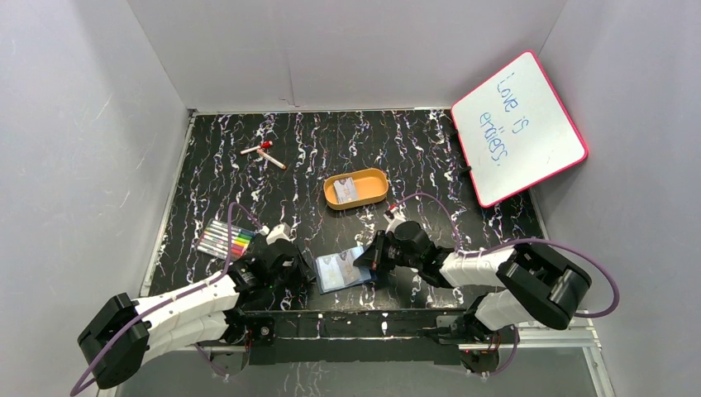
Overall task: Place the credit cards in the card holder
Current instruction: Insert the credit card into the card holder.
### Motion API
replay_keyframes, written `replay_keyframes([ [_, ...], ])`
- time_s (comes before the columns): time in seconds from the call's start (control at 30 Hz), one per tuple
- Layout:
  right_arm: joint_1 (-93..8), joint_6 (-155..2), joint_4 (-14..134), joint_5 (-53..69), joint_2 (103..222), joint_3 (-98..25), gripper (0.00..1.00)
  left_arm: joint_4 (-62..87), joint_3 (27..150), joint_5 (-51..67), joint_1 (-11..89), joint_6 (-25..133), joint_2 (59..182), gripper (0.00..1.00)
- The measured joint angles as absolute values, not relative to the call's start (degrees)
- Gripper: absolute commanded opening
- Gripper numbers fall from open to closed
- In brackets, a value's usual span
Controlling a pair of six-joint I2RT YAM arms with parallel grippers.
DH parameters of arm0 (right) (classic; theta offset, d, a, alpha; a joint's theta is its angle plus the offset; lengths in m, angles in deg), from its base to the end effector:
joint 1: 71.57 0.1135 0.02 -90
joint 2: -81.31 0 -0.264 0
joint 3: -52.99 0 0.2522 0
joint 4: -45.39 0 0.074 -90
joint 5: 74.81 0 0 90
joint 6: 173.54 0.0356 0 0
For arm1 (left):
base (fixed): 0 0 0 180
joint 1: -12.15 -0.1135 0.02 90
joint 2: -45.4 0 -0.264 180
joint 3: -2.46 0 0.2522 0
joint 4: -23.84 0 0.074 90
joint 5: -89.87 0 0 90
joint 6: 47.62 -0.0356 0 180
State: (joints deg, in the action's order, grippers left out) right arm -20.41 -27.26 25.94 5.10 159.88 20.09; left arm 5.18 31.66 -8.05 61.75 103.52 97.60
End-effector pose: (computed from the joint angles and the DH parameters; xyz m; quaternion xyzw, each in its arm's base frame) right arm 0.1468 0.1922 0.1437 -0.0086 0.8470 0.4684 0.2512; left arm 0.1152 -0.1278 0.1509 -0.1196 0.9027 -0.3003 0.2840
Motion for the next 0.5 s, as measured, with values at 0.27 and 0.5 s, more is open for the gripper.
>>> replay_keyframes([
  [0.27, -19.8, -26.2, 24.6, 5.4, 161.3, 20.1, 0.0, 5.3, 31.6, -8.0, 61.8, 103.5, 97.6, 0.17],
  [0.5, -19.6, -25.2, 25.4, 8.3, 159.8, 20.8, 0.0, 5.3, 31.6, -8.0, 61.8, 103.5, 97.6, 0.17],
])
